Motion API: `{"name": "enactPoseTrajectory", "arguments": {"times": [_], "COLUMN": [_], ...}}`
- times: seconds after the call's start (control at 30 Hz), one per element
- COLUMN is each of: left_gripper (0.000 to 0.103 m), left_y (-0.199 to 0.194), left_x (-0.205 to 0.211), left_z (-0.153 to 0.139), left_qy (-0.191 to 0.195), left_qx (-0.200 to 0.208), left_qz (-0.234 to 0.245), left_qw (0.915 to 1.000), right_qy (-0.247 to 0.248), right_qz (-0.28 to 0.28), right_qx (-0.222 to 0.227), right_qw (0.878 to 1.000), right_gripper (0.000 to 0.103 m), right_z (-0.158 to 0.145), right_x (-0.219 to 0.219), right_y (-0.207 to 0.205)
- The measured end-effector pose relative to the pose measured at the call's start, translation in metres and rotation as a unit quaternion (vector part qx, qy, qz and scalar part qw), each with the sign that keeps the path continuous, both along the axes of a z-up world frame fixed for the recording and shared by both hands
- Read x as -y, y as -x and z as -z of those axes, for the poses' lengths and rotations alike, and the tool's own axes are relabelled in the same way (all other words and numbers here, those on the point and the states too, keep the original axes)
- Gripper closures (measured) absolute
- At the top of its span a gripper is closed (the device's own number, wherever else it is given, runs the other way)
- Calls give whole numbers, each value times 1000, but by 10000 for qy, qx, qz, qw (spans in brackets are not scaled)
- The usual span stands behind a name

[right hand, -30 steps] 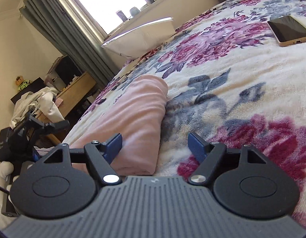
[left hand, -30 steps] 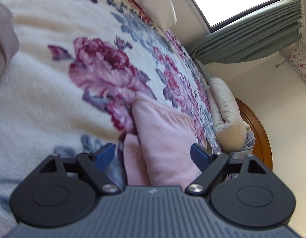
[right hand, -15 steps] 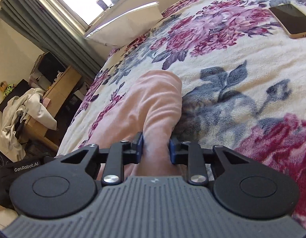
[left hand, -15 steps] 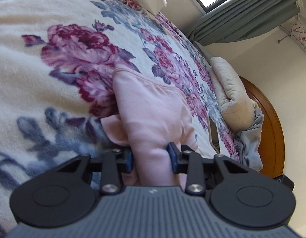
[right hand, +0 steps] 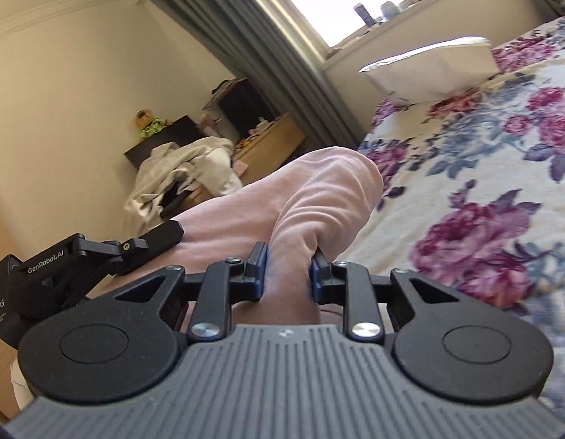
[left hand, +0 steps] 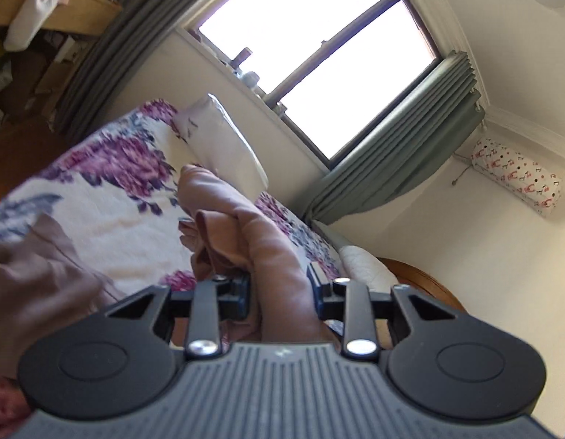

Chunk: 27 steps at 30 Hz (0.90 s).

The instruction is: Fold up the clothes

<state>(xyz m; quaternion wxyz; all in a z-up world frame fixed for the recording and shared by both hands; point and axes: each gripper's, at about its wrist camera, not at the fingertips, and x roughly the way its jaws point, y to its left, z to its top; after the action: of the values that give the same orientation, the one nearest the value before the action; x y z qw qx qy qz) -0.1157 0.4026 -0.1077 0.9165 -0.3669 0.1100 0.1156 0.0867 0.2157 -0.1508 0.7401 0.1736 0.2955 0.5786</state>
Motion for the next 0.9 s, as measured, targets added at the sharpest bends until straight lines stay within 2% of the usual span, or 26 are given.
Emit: {"name": "enactPoseTrajectory", "arguments": {"times": [0.03, 0.07, 0.1, 0.13, 0.17, 0.2, 0.27, 0.33, 0.4, 0.47, 0.53, 0.63, 0.73, 0.8, 0.83, 0.9], "left_gripper": [74, 74, 74, 74, 73, 72, 69, 66, 59, 47, 43, 44, 44, 43, 43, 43], "left_y": [1, -1, -3, -4, -3, -1, 9, 10, 6, 7, 19, 33, 39, 45, 39, 19], "left_x": [-6, -19, -30, -35, -40, -44, -47, -46, -38, -30, -26, -16, -1, 8, 10, 10], "left_z": [9, 30, 50, 61, 75, 87, 95, 94, 87, 76, 61, 49, 43, 45, 49, 63], "left_qy": [41, 173, 294, 385, 545, 714, 1095, 1072, 789, 474, 40, -471, -952, -1111, -1090, -1031], "left_qx": [-213, -672, -1084, -1264, -1304, -1282, -746, -733, -880, -1058, -1195, -1340, -953, -474, -517, -1281], "left_qz": [-122, -316, -486, -553, -630, -696, -740, -826, -1010, -1238, -1718, -2320, -2373, -2110, -1892, -1836], "left_qw": [9997, 9971, 9925, 9897, 9880, 9867, 9884, 9881, 9878, 9855, 9779, 9623, 9621, 9700, 9745, 9691], "right_qy": [253, 562, 1209, 1541, 1760, 1735, 1627, 1684, 1726, 1635, 1400, 1068, 1282, 1815, 1871, 1799], "right_qz": [-170, -324, -583, -670, -701, -713, -767, -736, -530, -274, -111, -202, -481, -756, -791, -791], "right_qx": [-17, -46, -145, -188, -211, -162, 22, 347, 841, 1321, 1665, 1774, 1829, 1741, 1773, 1903], "right_qw": [9995, 9979, 9908, 9856, 9817, 9821, 9837, 9824, 9800, 9773, 9760, 9781, 9735, 9649, 9630, 9619], "right_gripper": [78, 78, 78, 77, 76, 75, 71, 70, 70, 69, 69, 69, 69, 69, 69, 69], "right_z": [10, 19, 38, 50, 59, 62, 54, 43, 29, 16, 4, 1, 15, 37, 46, 60], "right_x": [-22, -38, -63, -74, -80, -80, -75, -70, -64, -59, -55, -65, -90, -112, -116, -118], "right_y": [4, 6, 9, 12, 15, 18, 22, 25, 33, 42, 48, 47, 51, 56, 58, 62]}}
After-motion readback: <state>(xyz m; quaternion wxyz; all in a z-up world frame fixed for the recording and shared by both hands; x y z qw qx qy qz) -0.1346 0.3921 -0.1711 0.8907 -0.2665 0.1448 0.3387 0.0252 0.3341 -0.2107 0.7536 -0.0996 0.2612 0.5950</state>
